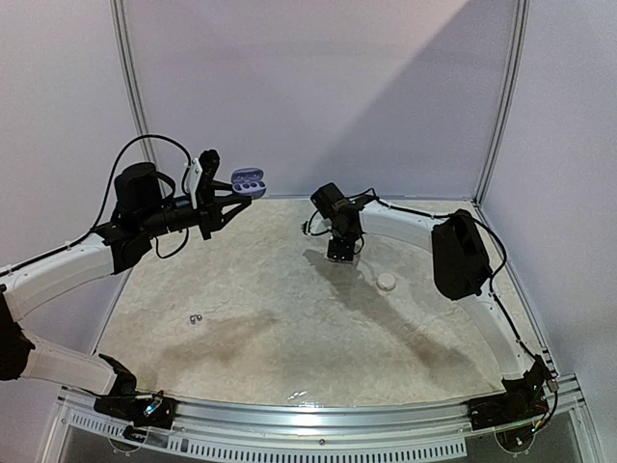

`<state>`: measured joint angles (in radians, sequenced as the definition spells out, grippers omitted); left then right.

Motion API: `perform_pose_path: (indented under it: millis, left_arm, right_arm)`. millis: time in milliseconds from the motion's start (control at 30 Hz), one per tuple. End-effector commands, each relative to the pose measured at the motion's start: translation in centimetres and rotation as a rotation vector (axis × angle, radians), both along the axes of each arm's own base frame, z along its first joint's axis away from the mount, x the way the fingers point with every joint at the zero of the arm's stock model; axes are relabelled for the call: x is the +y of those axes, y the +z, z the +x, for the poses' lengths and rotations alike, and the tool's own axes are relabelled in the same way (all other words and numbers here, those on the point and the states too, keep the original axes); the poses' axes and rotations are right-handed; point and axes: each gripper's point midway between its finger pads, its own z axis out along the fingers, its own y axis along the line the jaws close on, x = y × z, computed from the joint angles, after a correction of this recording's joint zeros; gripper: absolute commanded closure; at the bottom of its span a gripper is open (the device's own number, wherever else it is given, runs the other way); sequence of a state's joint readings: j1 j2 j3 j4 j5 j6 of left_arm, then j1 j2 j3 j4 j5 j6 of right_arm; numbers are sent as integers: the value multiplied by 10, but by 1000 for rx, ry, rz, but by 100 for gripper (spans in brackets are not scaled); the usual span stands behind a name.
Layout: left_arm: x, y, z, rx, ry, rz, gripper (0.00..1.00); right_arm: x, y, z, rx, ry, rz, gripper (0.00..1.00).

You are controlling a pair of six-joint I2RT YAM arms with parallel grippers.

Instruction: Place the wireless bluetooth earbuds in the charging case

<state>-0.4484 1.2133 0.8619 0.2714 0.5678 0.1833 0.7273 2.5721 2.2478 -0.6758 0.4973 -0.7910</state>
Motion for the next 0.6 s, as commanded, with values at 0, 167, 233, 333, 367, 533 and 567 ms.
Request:
perform_pose_path:
  millis: [0, 167, 233, 333, 367, 533, 567]
  left_arm:
    - [4, 11, 4, -33, 13, -7, 100]
    - [5, 13, 3, -43, 17, -6, 100]
    - [5, 12, 2, -40, 16, -6, 100]
    - [5, 13, 2, -45, 18, -8, 100]
    - [5, 14, 1, -45, 18, -8, 100]
    - [6, 15, 0, -50, 15, -13, 100]
    - [6, 15, 0, -51, 17, -13, 100]
  right_arm:
    - [21, -9, -26, 57, 73, 2, 1]
    - [32, -10, -39, 56, 119, -10, 1]
    - [34, -11, -47, 73, 139, -16, 1]
    - [35, -12, -58, 84, 153, -26, 1]
    - [38, -13, -63, 90, 160, -28, 1]
    - [48, -11, -85, 107, 187, -19, 1]
    - [50, -12, -89, 111, 189, -17, 1]
